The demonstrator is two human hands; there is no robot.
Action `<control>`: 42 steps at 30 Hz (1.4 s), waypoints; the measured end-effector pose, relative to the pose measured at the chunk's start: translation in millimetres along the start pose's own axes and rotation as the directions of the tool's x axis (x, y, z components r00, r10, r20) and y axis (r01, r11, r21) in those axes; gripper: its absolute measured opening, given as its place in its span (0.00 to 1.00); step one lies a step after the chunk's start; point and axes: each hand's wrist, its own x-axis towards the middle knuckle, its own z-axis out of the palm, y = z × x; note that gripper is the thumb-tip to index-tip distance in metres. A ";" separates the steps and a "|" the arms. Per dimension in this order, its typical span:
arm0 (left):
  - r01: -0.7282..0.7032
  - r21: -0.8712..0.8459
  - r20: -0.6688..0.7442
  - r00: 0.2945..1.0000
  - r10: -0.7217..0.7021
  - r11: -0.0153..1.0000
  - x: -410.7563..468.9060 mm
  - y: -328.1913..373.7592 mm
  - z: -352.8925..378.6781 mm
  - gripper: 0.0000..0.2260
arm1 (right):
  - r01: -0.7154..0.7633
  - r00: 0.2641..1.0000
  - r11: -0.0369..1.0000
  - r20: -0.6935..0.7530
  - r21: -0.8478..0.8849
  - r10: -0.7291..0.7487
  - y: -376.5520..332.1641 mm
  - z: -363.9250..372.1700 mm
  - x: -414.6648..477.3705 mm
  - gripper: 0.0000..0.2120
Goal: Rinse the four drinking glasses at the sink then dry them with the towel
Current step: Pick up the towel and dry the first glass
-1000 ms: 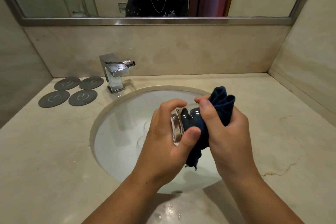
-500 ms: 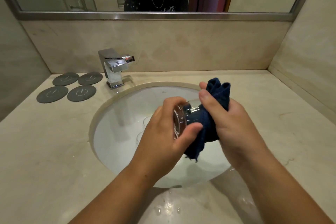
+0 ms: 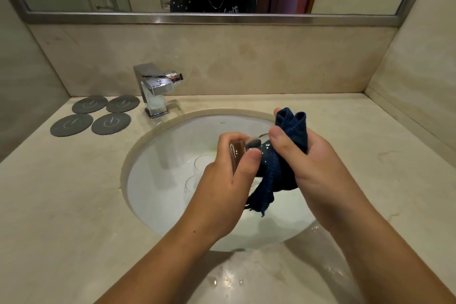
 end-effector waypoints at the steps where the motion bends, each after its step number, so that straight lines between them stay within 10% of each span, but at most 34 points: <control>1: -0.020 0.018 0.011 1.000 0.020 1.000 1.2 -1.0 -2.6 0.17 | -0.023 0.999 1.000 0.025 0.012 0.023 -1.2 -1.7 1.6 0.17; 10: -0.265 0.380 0.157 0.963 0.221 0.886 2.7 -3.0 -13.3 0.21 | -0.163 0.983 0.985 0.095 0.062 0.156 -8.0 -19.7 17.3 0.13; 16: 0.011 0.004 0.049 0.999 -0.011 1.000 1.6 1.1 -5.1 0.39 | 0.057 0.994 0.998 -0.091 -0.016 -0.058 4.5 -9.6 10.6 0.16; 20: 0.083 -0.038 0.047 0.996 -0.081 0.996 3.5 -1.8 -1.9 0.22 | 0.074 0.997 0.997 -0.030 0.005 -0.073 8.2 -8.2 6.3 0.19; 29: -0.306 0.410 0.247 0.944 0.219 0.859 4.9 -7.5 -20.2 0.27 | -0.100 0.993 0.988 0.071 0.114 0.092 5.9 -25.4 16.4 0.16; 35: 0.239 -0.082 0.179 0.959 -0.221 0.968 24.2 -17.9 -2.5 0.34 | 0.085 0.993 0.995 -0.081 -0.051 -0.089 17.8 -15.3 4.4 0.26; 42: -0.007 0.121 0.165 0.986 -0.013 0.993 2.7 -5.5 -12.5 0.15 | 0.023 0.996 0.999 -0.083 -0.043 -0.027 14.1 -12.8 6.3 0.24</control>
